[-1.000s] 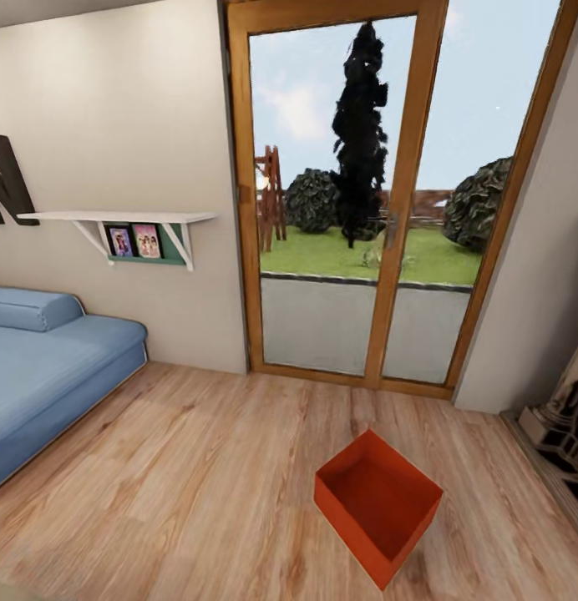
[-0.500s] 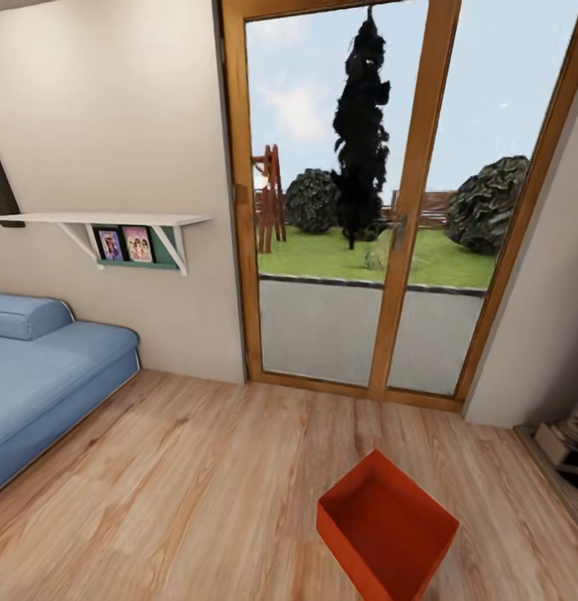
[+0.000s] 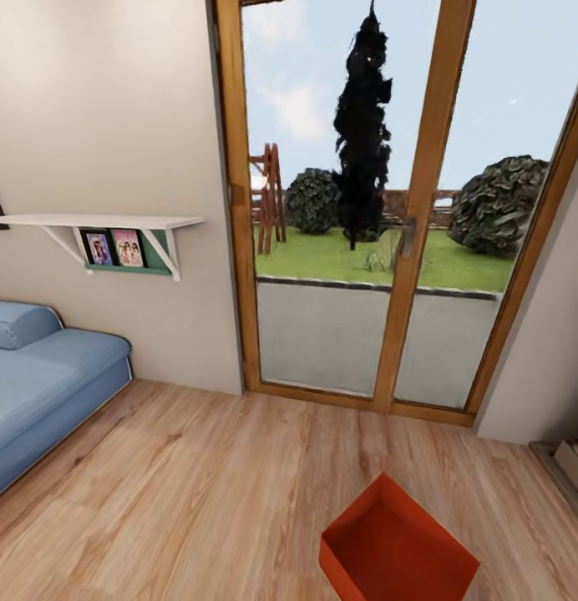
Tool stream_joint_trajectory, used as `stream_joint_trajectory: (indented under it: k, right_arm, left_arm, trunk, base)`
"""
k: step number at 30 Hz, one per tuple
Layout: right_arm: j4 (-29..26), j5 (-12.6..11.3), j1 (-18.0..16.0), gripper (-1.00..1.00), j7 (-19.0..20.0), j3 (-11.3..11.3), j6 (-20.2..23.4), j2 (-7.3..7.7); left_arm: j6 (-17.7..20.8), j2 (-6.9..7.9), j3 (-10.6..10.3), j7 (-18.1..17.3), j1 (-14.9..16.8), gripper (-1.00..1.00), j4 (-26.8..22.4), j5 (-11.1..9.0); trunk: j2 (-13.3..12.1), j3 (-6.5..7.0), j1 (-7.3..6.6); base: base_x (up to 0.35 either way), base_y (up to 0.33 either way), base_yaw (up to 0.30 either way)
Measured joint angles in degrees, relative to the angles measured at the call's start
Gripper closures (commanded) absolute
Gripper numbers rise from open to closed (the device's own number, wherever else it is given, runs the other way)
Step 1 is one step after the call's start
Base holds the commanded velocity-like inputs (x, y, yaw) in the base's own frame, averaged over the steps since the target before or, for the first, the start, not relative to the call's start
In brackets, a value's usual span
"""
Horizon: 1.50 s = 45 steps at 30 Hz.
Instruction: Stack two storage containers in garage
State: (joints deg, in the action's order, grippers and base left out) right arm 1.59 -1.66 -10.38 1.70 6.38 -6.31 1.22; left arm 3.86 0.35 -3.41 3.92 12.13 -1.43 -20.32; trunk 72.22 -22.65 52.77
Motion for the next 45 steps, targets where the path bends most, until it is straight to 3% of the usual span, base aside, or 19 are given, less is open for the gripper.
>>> stream_joint_trajectory:
  k: [10,17,26,45]
  right_arm:
    - [0.0,0.0,0.0,-1.0,0.1,-0.3,-0.4,-0.06]
    - [0.0,-0.1,0.0,-1.0,0.1,-0.4,-0.4,-0.17]
    - [0.0,-0.2,0.0,-1.0,0.1,-0.4,-0.5,-0.17]
    - [0.0,-0.7,0.0,-1.0,0.0,-0.8,-0.4,-0.17]
  left_arm:
    - [-0.1,-0.07,0.1,0.0,0.0,-1.0,0.0,0.0]
    - [-0.4,-0.07,0.1,0.0,0.0,-1.0,-0.1,0.0]
    - [-6.2,-0.08,0.1,0.2,0.0,-1.0,-0.2,-0.1]
    - [-6.7,-0.08,-0.1,0.1,0.0,-1.0,-0.1,-0.1]
  trunk:
    - [0.0,0.0,0.02]
    - [0.0,0.0,0.03]
    - [0.0,0.0,0.03]
    - [0.0,0.42,0.03]
  base:
    - [0.204,0.12,-0.031]
    - [0.009,0.006,-0.233]
    - [0.001,0.0,-0.249]
    - [0.0,0.0,-0.272]
